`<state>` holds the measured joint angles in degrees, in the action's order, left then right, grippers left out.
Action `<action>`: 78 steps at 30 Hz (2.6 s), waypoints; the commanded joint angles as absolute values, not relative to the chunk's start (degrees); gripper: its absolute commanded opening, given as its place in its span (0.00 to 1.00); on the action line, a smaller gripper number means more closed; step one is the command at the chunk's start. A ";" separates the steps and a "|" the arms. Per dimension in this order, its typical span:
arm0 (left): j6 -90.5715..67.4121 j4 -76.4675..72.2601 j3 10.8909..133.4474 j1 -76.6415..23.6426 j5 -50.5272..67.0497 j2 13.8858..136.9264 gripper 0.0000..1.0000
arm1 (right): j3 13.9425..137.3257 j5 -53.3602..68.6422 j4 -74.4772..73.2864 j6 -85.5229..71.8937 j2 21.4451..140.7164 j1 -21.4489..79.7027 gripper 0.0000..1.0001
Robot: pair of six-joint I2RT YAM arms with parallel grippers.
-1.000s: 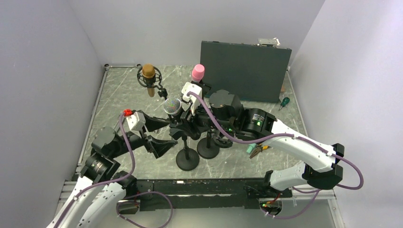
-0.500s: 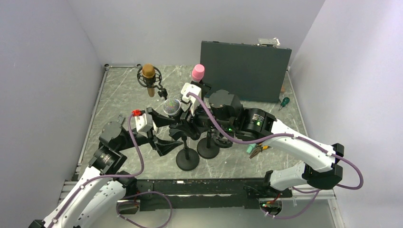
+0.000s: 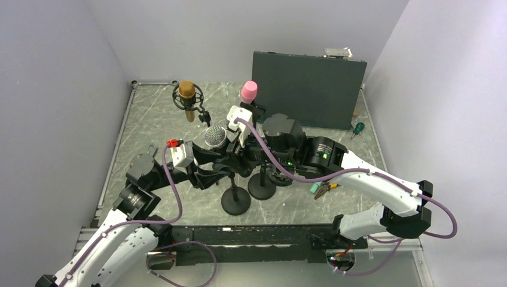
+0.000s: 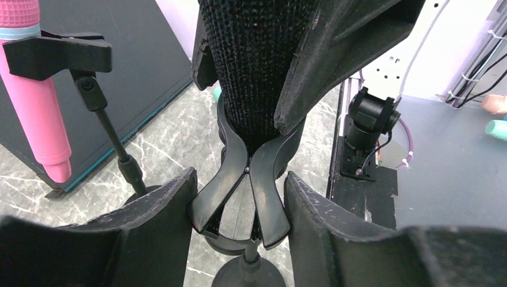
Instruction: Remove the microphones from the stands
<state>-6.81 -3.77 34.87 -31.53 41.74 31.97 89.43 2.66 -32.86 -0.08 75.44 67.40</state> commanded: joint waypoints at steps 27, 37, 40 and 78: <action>-5.12 2.80 34.41 -32.33 37.04 29.19 0.90 | 91.22 5.88 -30.48 -2.09 75.23 68.08 0.00; -4.66 1.88 34.35 -32.34 38.27 30.91 0.61 | 91.05 6.06 -30.29 -2.01 75.12 68.14 0.00; -4.24 2.15 34.32 -32.28 38.24 30.77 0.44 | 91.05 6.07 -30.34 -1.96 75.17 68.11 0.00; -20.39 -61.30 6.41 -32.32 29.80 24.63 0.95 | 88.94 6.48 -29.19 -1.55 73.98 68.15 0.00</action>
<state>-19.22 -40.82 5.89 -32.38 27.62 21.17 88.64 3.70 -31.53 0.47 75.33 67.85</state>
